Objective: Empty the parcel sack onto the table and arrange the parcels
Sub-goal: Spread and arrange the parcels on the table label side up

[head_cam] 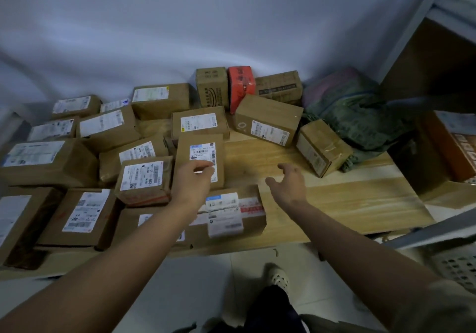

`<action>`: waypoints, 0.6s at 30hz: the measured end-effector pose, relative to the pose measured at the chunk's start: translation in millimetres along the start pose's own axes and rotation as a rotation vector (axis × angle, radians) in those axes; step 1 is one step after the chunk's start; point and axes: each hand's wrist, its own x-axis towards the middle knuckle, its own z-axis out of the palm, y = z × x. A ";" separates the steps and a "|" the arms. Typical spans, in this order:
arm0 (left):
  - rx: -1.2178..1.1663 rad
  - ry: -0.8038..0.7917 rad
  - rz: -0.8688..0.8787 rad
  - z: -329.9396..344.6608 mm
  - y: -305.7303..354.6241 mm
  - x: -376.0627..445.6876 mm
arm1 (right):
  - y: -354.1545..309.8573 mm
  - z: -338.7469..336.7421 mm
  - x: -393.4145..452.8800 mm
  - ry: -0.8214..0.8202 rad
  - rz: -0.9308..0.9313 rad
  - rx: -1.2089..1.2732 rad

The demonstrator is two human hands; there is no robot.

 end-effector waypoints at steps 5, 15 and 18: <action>-0.016 -0.047 -0.040 62.5 29.6 19.9 | 20.4 -51.5 65.0 0.171 -0.032 -0.303; -0.053 -0.111 -0.169 145.8 62.6 37.9 | 86.2 -97.2 144.5 0.132 0.056 -0.386; -0.036 -0.130 -0.175 151.2 66.4 41.1 | 84.4 -102.6 140.9 0.346 -0.056 -0.177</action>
